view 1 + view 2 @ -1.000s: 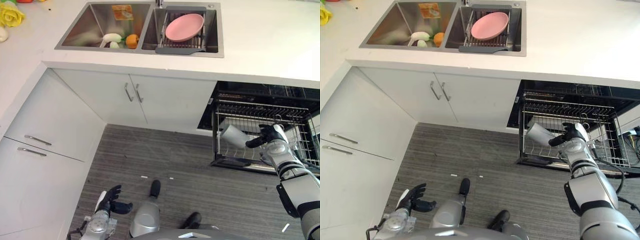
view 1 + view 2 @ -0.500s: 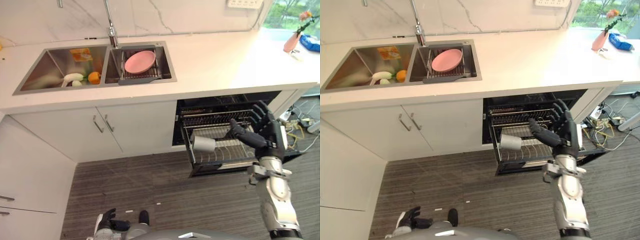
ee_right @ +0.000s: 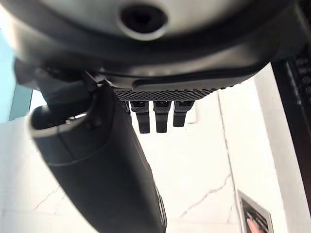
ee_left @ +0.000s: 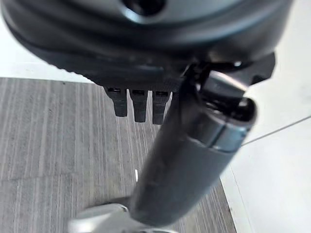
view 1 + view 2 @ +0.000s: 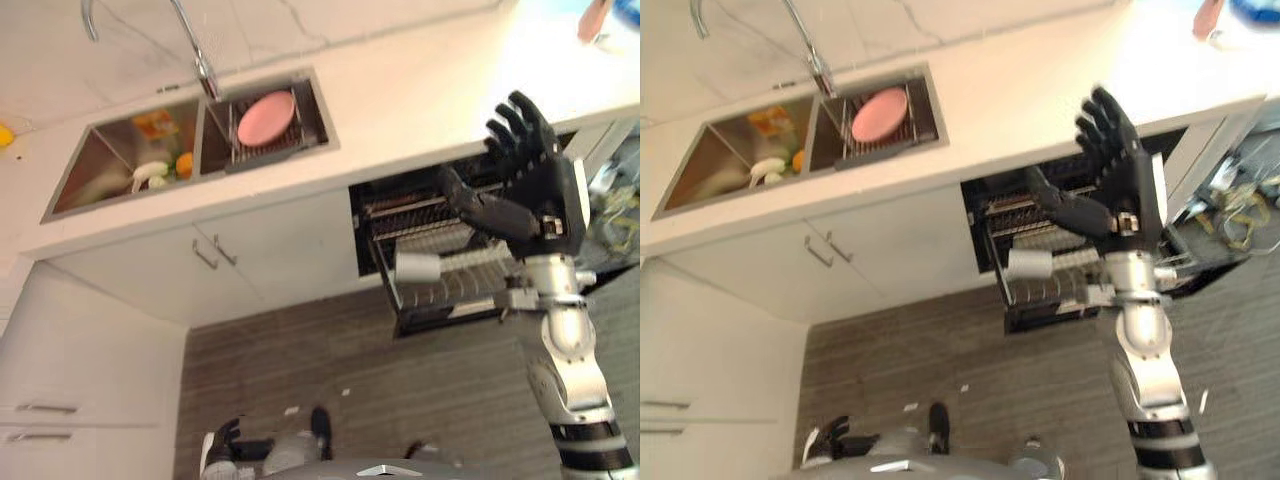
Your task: Place the dishes in the dishwasher.
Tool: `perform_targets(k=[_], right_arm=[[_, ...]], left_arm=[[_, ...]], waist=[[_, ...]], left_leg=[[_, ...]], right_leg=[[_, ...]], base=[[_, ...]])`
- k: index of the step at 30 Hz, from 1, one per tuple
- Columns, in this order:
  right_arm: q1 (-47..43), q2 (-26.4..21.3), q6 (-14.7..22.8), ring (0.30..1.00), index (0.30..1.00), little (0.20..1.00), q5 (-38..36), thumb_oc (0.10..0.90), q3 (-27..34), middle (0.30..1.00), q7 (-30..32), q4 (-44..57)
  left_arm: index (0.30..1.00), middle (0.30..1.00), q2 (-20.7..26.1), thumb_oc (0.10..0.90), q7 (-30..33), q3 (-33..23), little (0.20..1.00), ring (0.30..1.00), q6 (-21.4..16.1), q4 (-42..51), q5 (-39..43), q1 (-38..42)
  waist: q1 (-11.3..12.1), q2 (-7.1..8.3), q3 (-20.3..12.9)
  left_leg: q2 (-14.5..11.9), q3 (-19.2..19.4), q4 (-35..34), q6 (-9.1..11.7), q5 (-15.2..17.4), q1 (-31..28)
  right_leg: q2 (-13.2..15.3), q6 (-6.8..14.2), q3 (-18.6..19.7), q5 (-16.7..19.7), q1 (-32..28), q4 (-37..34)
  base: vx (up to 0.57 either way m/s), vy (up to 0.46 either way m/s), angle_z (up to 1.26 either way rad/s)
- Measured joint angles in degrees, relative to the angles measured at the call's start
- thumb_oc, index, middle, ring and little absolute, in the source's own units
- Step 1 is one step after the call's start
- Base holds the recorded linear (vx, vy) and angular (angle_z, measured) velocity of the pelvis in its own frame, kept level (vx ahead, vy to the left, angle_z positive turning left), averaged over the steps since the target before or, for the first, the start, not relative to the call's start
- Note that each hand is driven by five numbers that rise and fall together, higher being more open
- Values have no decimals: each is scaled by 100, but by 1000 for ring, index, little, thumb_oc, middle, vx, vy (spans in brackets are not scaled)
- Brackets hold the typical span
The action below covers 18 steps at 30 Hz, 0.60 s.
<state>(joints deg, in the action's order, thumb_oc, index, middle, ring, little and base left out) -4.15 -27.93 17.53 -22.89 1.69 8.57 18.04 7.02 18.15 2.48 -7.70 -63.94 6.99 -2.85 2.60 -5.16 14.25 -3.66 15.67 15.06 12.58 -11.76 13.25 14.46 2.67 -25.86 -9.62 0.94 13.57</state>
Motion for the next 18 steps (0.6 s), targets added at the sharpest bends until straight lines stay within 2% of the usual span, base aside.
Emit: perform_targets(k=[1, 2, 3, 4, 5, 6, 7, 8, 9, 10, 11, 12, 13, 14, 15, 16, 17, 18], right_arm=[[7, -34, -43, 900, 900, 900, 36, 800, -56, 900, 7, -1], [52, 10, -11, 900, 900, 900, 46, 800, -107, 900, 32, -32], [116, 70, 10, 900, 900, 900, 107, 800, -47, 900, 50, -39], [121, 75, 16, 900, 900, 900, 143, 800, -21, 900, 98, -32], [155, 117, 17, 900, 900, 900, 144, 800, 83, 900, 113, -57], [204, 164, 17, 900, 900, 900, 144, 800, 124, 900, 148, -99], [204, 164, 17, 900, 900, 900, 144, 800, 124, 900, 148, -99], [224, 119, 66, 900, 900, 900, 174, 800, 121, 900, 181, -244], [258, 77, 13, 900, 900, 900, 276, 800, 143, 900, 166, -448], [433, 38, -103, 900, 900, 900, 317, 800, 210, 900, 178, -458], [559, 58, -103, 900, 900, 900, 346, 800, 283, 900, 160, -361], [682, 251, -99, 900, 900, 900, 417, 800, 353, 900, 148, -279], [708, 449, -130, 900, 900, 900, 451, 800, 275, 900, 182, -272], [754, 527, -132, 900, 900, 900, 478, 800, 175, 900, 230, -261], [752, 568, -133, 900, 900, 900, 570, 800, 33, 900, 296, -224], [752, 568, -133, 900, 900, 900, 570, 800, 33, 900, 296, -224], [793, 528, -120, 900, 900, 900, 627, 800, -99, 900, 317, -70], [742, 465, -124, 900, 900, 900, 738, 800, -180, 900, 274, -72]], left_arm=[[900, 900, -19, 800, 46, -53, 900, 900, -6, 9, 31, -5], [900, 900, -32, 800, 68, -111, 900, 900, -27, 4, 34, -124], [900, 900, -2, 800, 171, -156, 900, 900, -38, -61, 71, -182], [900, 900, 46, 800, 222, -174, 900, 900, -32, -89, 97, -240], [900, 900, 65, 800, 271, -224, 900, 900, -12, -183, 134, -249], [900, 900, 64, 800, 298, -282, 900, 900, -18, -345, 133, -251], [900, 900, 64, 800, 298, -282, 900, 900, -18, -345, 133, -251], [900, 900, 27, 800, 333, -374, 900, 900, 17, -474, 142, -245], [900, 900, -1, 800, 376, -398, 900, 900, 68, -502, 147, -266], [900, 900, -16, 800, 373, -323, 900, 900, 79, -498, 131, -281], [900, 900, -32, 800, 354, -250, 900, 900, 90, -555, 116, -221], [900, 900, 38, 800, 301, -229, 900, 900, 163, -784, 79, 7], [900, 900, 163, 800, 293, -140, 900, 900, 247, -1062, -58, 170], [900, 900, 222, 800, 276, -127, 900, 900, 227, -923, -59, 90], [900, 900, 360, 800, 311, -43, 900, 900, 157, -656, -79, 49], [900, 900, 360, 800, 311, -43, 900, 900, 157, -656, -79, 49], [900, 900, 498, 800, 297, 134, 900, 900, 74, -333, -94, 186], [900, 900, 601, 800, 299, 155, 900, 900, -5, -150, -97, 303]], waist=[[135, 55, 73], [133, 53, 99], [18, 36, 103], [-15, 79, 132], [40, 144, 176], [38, 218, 163], [38, 218, 163], [52, 278, 171], [40, 322, 184], [29, 298, 130], [-10, 320, 64], [8, 368, 40], [-51, 522, -1], [-119, 583, -136], [-222, 622, -299], [-222, 622, -299], [-356, 664, -424], [-291, 740, -501]], left_leg=[[-138, 346, 222, 1, 0, 97], [-372, 477, 360, -90, 25, 51], [-988, 1374, 499, -178, 138, 21], [-1278, 1683, 84, -234, 222, -62], [-1473, 1655, -246, -212, 226, -107], [-1552, 1654, -854, -218, 226, -215], [-1552, 1654, -854, -218, 226, -215], [-1528, 1253, -1529, -209, 236, -312], [-1466, 925, -1885, -216, 230, -448], [-1372, 896, -2004, -380, 88, -541], [-1214, 1011, -1815, -456, 63, -587], [-907, 1212, -1553, -962, 211, -729], [-702, 1340, -1308, -1080, 529, -727], [-489, 1367, -1408, -1191, 611, -818], [-147, 1280, -1613, -1378, 689, -1041], [-147, 1280, -1613, -1378, 689, -1041], [153, 1031, -1904, -1555, 759, -1263], [242, 995, -1950, -1666, 844, -1317]], right_leg=[[-11, -60, -40, 163, -90, -273], [-111, -123, -30, 131, -285, -508], [-337, -155, -238, 222, -449, -771], [-484, -104, -236, 235, -494, -923], [-582, -69, -141, 260, -527, -983], [-657, 32, -113, 309, -591, -1121], [-657, 32, -113, 309, -591, -1121], [-713, 53, -45, 354, -668, -1172], [-690, 145, 9, 340, -860, -1222], [-621, 332, -61, 307, -1158, -1312], [-541, 517, -35, 218, -1207, -1294], [-229, 737, -28, 111, -1316, -953], [265, 838, -22, -11, -1071, -89], [560, 780, 7, 68, -829, 522], [1028, 787, 278, 532, -403, 1555], [1028, 787, 278, 532, -403, 1555], [1362, 884, 667, 671, 145, 2383], [1343, 897, 894, 688, 486, 2408]], base=[[236, 0, 61], [395, 63, 40], [424, 276, 40], [536, 378, 19], [524, 413, -11], [395, 262, -17], [266, 169, -17], [130, 72, -24], [316, 234, -22], [352, 330, -20], [343, 348, -18], [317, 363, -8], [234, 279, 3], [303, 348, 27], [144, 172, 16], [150, 181, 84], [147, 170, 77], [225, 204, 99]])
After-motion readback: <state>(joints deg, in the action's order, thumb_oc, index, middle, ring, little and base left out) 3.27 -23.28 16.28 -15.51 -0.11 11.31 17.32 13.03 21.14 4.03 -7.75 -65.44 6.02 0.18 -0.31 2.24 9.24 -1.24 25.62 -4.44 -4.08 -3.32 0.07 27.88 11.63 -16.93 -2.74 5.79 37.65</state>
